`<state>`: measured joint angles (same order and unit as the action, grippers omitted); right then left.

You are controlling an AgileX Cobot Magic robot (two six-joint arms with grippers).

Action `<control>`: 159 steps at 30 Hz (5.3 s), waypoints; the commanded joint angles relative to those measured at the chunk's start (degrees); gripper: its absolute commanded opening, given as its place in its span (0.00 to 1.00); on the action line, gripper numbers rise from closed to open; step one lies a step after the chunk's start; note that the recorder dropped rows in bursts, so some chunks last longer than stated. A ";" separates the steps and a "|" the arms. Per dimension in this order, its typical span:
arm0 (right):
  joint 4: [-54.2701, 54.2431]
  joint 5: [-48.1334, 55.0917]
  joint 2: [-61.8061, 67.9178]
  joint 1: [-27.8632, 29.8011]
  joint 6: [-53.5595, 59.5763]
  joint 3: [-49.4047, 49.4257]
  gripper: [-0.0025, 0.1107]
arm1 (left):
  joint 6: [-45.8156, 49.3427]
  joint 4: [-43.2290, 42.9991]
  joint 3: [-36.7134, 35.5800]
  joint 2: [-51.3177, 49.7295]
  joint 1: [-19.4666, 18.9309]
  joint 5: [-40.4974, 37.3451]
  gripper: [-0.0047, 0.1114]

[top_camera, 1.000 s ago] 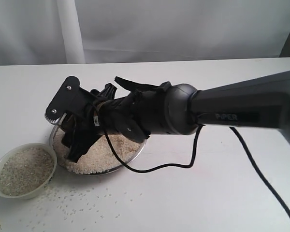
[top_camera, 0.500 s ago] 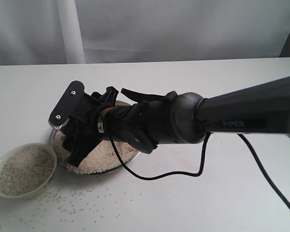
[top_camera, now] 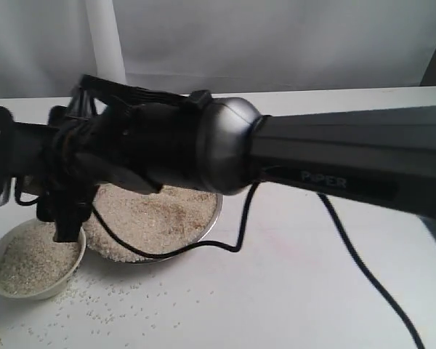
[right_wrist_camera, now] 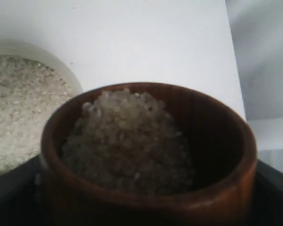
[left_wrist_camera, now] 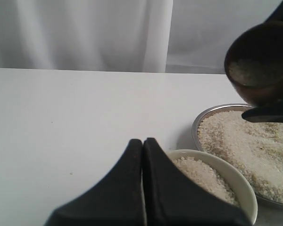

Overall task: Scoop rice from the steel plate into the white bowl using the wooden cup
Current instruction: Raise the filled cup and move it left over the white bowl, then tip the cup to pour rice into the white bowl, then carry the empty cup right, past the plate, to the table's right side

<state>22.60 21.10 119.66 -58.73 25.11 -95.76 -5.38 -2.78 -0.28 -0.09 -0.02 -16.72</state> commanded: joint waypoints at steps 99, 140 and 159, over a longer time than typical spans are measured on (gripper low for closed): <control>45.46 27.19 6.56 -12.48 -57.13 -10.26 0.02 | -0.14 0.26 0.28 0.09 0.28 0.42 0.04; 20.46 -23.99 -38.84 25.85 -64.59 45.76 0.02 | -0.14 0.26 0.28 0.09 0.28 0.42 0.04; -7.80 -55.46 -38.72 30.24 -32.58 62.31 0.02 | -0.14 0.26 0.28 0.09 0.28 0.42 0.04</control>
<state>15.77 -31.67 81.35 -28.90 -9.47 -33.92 -5.38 -2.78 -0.28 -0.09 -0.02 -16.72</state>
